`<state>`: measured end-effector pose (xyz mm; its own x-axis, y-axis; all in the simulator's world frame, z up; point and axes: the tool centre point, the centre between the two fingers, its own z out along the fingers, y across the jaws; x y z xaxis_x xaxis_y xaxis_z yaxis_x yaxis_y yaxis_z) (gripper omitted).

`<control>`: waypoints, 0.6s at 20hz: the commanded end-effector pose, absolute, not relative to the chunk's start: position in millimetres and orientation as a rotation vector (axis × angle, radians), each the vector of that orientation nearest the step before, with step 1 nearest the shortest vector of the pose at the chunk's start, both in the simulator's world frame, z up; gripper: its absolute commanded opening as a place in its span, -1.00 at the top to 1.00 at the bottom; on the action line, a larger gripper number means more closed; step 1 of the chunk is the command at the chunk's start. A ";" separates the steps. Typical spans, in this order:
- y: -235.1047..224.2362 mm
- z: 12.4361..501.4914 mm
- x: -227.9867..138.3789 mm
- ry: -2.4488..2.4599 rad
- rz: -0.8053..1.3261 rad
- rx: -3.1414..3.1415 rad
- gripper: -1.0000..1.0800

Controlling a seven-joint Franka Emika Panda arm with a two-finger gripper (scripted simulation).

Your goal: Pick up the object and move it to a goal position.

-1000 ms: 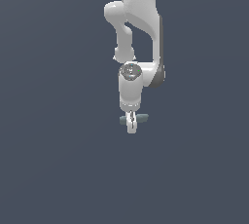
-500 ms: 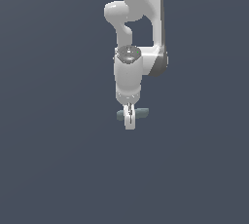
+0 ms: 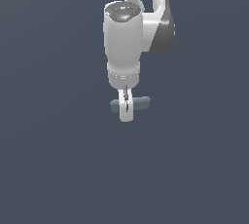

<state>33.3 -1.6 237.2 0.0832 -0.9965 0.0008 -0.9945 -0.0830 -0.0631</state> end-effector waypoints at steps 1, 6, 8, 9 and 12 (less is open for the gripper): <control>-5.0 263.4 39.1 2.096 -0.067 -2.279 1.00; -11.3 312.5 51.7 2.096 -0.067 -2.279 1.00; -13.4 330.1 56.3 2.095 -0.067 -2.280 1.00; -14.2 338.3 58.5 2.095 -0.067 -2.280 1.00; -16.8 361.1 64.8 2.093 -0.066 -2.281 1.00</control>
<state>62.0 -15.6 349.4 0.0847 -0.9964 0.0010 -0.9944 -0.0846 -0.0634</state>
